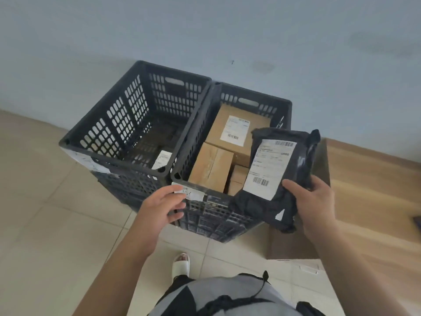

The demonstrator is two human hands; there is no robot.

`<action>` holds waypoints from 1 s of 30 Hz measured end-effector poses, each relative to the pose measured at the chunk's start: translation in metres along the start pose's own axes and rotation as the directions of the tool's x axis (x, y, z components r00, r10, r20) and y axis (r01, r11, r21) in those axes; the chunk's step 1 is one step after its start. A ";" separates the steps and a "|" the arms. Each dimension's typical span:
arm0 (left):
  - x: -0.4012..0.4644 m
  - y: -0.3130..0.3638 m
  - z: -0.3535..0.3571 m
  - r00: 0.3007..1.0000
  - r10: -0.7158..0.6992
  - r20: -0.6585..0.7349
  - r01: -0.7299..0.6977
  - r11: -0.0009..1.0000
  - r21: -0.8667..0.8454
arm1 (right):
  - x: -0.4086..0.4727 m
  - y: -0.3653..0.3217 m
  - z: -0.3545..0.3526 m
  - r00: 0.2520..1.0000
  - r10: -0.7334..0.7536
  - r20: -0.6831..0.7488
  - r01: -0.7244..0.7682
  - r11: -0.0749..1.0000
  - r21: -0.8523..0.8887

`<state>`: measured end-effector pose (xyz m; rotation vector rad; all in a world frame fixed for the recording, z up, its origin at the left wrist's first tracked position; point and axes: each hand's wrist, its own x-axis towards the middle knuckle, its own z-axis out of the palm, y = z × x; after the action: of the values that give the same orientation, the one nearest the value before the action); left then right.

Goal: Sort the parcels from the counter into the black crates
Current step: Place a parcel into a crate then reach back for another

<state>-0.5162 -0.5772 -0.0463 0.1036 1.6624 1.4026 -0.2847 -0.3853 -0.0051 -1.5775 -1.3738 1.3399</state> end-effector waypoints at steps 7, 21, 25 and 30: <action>0.045 0.013 0.020 0.984 -0.058 0.169 0.034 0.990 0.139 | 0.003 0.007 -0.011 0.954 -0.090 -0.284 0.077 0.995 -0.055; 0.098 0.038 0.083 0.989 -0.091 0.115 0.031 0.894 0.446 | 0.083 0.030 -0.003 0.989 -0.048 -0.142 0.044 0.998 -0.035; 0.108 0.041 0.100 0.992 -0.091 0.082 0.039 0.871 0.490 | 0.107 0.033 0.001 0.999 -0.004 -0.054 0.003 1.000 -0.006; 0.119 0.046 0.118 0.994 -0.045 0.103 -0.018 0.842 0.539 | 0.125 0.034 0.004 0.996 0.000 0.093 0.005 0.998 -0.059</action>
<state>-0.5254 -0.4048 -0.0686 0.4832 1.9146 0.8589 -0.2874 -0.2741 -0.0722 -1.5687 -1.4839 1.3989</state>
